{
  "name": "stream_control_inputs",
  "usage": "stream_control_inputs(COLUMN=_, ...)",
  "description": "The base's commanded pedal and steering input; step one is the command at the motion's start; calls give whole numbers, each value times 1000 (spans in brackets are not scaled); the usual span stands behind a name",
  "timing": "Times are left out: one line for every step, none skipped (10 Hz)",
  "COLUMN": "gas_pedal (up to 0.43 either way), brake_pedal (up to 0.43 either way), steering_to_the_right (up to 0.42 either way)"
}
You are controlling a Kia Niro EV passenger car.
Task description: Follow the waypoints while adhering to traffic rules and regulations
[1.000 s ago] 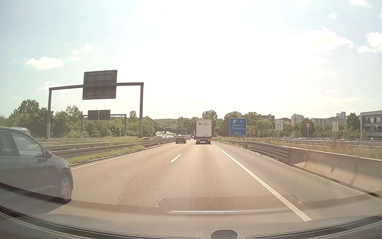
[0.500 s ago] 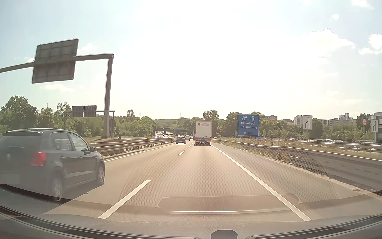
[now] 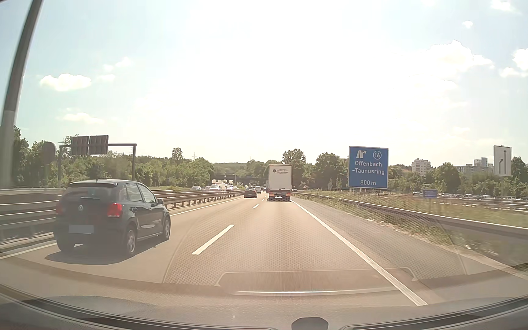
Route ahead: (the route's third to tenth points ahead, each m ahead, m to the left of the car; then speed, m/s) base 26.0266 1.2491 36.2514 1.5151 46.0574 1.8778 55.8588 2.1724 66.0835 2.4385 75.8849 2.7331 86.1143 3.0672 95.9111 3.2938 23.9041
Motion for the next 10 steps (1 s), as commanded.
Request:
stream_control_inputs(gas_pedal=130, brake_pedal=30, steering_to_the_right=0)
stream_control_inputs(gas_pedal=130, brake_pedal=30, steering_to_the_right=0)
stream_control_inputs(gas_pedal=130, brake_pedal=30, steering_to_the_right=0)
stream_control_inputs(gas_pedal=130, brake_pedal=30, steering_to_the_right=0)
stream_control_inputs(gas_pedal=130, brake_pedal=30, steering_to_the_right=0)
stream_control_inputs(gas_pedal=138, brake_pedal=30, steering_to_the_right=0)
stream_control_inputs(gas_pedal=138, brake_pedal=30, steering_to_the_right=0)
stream_control_inputs(gas_pedal=138, brake_pedal=30, steering_to_the_right=0)
stream_control_inputs(gas_pedal=138, brake_pedal=30, steering_to_the_right=0)
stream_control_inputs(gas_pedal=138, brake_pedal=30, steering_to_the_right=0)
